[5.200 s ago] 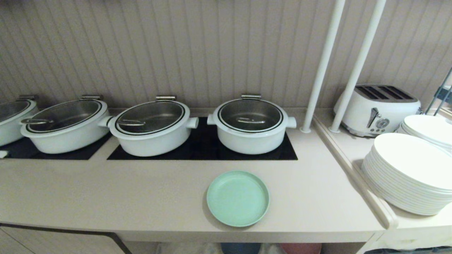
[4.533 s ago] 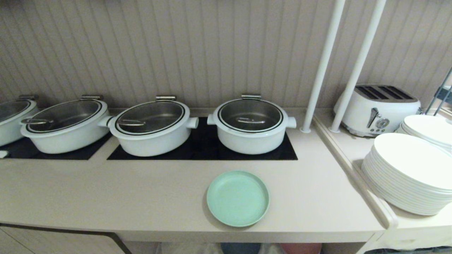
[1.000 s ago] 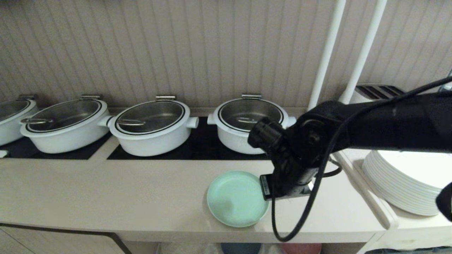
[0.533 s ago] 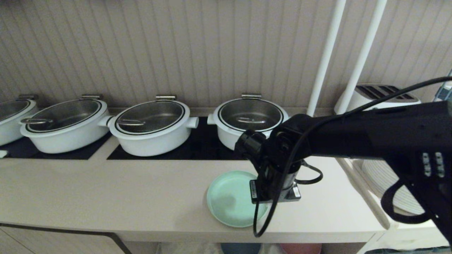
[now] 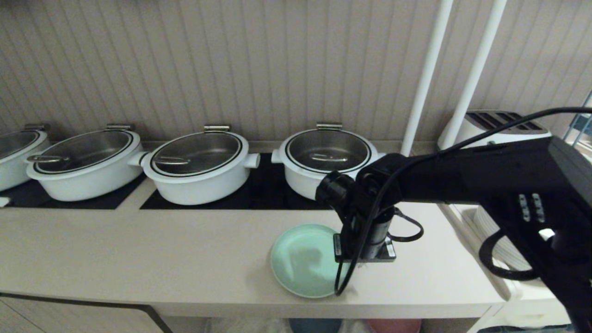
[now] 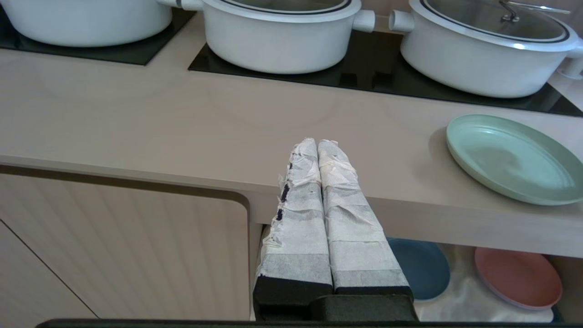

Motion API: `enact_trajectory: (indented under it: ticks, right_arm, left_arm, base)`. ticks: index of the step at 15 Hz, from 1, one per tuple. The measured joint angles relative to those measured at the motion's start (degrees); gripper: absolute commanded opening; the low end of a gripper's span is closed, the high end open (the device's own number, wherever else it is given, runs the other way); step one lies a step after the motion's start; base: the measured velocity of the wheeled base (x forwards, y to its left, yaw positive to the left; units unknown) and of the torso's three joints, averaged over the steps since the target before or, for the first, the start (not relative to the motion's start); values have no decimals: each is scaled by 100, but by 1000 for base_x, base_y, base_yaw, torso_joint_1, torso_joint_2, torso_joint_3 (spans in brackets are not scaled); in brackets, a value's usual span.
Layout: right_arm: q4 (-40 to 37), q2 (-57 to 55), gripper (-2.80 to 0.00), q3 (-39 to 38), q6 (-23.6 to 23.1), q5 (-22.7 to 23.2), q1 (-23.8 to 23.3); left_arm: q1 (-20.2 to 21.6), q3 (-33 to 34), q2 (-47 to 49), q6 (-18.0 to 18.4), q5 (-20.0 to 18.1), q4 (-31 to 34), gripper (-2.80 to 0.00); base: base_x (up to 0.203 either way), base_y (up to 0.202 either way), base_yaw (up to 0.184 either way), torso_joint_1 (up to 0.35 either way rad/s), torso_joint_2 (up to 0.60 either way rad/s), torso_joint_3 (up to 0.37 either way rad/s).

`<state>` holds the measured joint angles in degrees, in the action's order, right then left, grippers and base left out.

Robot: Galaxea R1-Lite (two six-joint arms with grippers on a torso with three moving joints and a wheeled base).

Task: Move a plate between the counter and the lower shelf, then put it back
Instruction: Pick up the plate

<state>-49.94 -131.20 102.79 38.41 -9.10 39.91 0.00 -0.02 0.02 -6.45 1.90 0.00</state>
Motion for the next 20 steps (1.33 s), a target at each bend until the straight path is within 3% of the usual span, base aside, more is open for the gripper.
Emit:
enact_trajectory:
  ticks: [13, 14, 20]
  right_arm:
    - [17, -422, -280, 508, -48, -28, -191]
    - [22, -432, 0, 517, -62, -28, -205]
    - [26, -449, 0, 529, -63, -35, -284]
  left_arm:
    - [0, 0, 0, 4, 2, 0, -280]
    - [0, 0, 0, 2, -1, 0, -280]
    - [0, 2, 0, 1, 2, 0, -280]
  base:
    - [0, 0, 0, 0, 0, 0]
    - [0, 0, 0, 0, 0, 0]
    - [0, 0, 0, 0, 0, 0]
